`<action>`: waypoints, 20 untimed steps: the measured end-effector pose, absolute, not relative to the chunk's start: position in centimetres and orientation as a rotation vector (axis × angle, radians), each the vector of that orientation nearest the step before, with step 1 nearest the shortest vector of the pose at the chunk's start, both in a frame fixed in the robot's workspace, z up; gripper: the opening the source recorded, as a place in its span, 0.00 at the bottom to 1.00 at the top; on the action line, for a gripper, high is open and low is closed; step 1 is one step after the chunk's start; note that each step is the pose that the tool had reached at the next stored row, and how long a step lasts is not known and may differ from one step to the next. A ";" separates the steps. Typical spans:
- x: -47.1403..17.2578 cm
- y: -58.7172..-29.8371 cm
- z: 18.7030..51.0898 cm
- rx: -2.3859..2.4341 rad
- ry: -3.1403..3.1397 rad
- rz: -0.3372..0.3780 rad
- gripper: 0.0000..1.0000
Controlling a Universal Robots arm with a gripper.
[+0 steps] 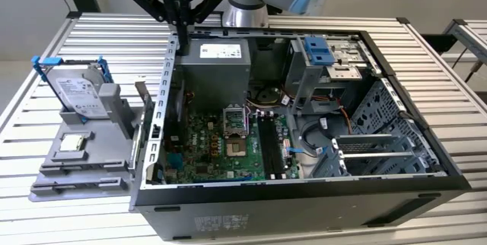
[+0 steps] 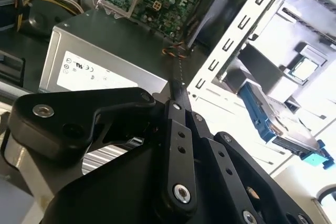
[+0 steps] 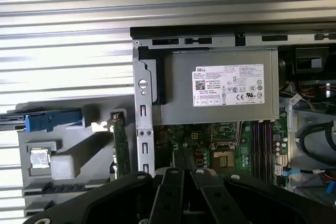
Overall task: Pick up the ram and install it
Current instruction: 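Reach for the ram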
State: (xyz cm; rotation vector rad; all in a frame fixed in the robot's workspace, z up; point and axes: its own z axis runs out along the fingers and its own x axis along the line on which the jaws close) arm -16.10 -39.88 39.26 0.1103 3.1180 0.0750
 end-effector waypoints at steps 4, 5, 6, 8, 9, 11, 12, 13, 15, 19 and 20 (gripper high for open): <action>-16.8 -39.9 39.3 0.110 3.118 0.075 0.00; -16.9 -39.9 39.3 0.110 3.118 0.075 0.00; -17.1 -39.9 39.3 0.111 3.118 0.075 0.00; -17.4 -39.9 39.3 0.110 3.118 0.075 0.00; -17.5 -39.9 39.3 0.110 3.118 0.075 0.00; -17.8 -39.9 39.3 0.110 3.118 0.075 0.00; -18.0 -39.9 39.3 0.110 3.118 0.075 0.00; -18.1 -39.9 39.3 0.110 3.118 0.075 0.00; -18.5 -39.9 39.3 0.110 3.118 0.075 0.00; -19.1 -39.9 39.3 0.110 3.118 0.075 0.00; -19.3 -39.9 39.3 0.110 3.118 0.075 0.00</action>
